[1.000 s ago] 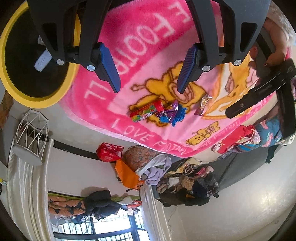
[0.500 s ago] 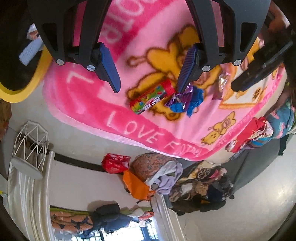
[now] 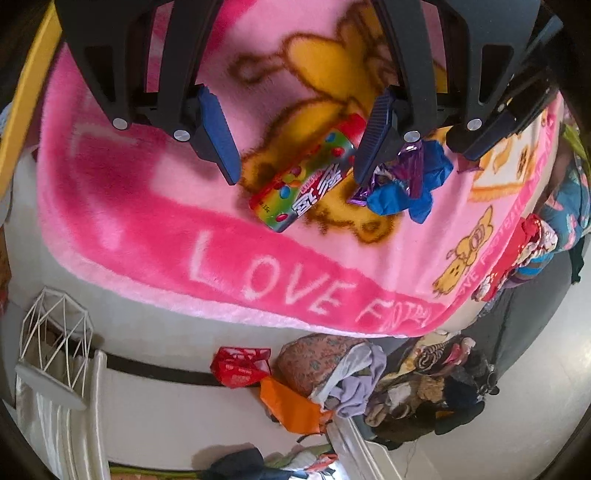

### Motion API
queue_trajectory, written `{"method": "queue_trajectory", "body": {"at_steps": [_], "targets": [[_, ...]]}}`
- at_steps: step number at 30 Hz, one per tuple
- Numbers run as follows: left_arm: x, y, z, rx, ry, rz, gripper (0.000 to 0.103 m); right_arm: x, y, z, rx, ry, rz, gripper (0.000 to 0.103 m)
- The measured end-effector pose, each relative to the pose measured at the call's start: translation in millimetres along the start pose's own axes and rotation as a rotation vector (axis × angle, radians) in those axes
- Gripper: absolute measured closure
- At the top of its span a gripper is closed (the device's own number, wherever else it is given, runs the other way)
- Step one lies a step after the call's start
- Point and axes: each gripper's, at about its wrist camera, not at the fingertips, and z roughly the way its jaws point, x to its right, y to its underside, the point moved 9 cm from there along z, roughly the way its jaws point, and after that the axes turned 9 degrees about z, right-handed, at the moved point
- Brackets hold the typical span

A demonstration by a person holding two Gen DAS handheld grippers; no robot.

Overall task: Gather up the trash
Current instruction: 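Grasp the blue plastic bag with the left tool while the right tool grasps the red candy tube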

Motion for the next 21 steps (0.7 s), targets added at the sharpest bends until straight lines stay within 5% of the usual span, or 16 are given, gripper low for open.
{"method": "queue_trajectory", "body": {"at_steps": [6, 11, 21], "targets": [[0.9, -2.0, 11.1, -0.015, 0.003, 0.013, 0.076, 0.7, -0.6, 23.6, -0.05, -0.014, 0.049, 0.042], [3.9, -2.1, 18.1, -0.018, 0.027, 0.012, 0.086, 0.3, 3.5, 30.9, -0.075, -0.087, 0.083, 0.055], [14.6, 13.2, 11.9, -0.006, 0.062, -0.013, 0.101, -3.0, 26.2, -18.4, -0.022, -0.182, -0.002, 0.067]]}}
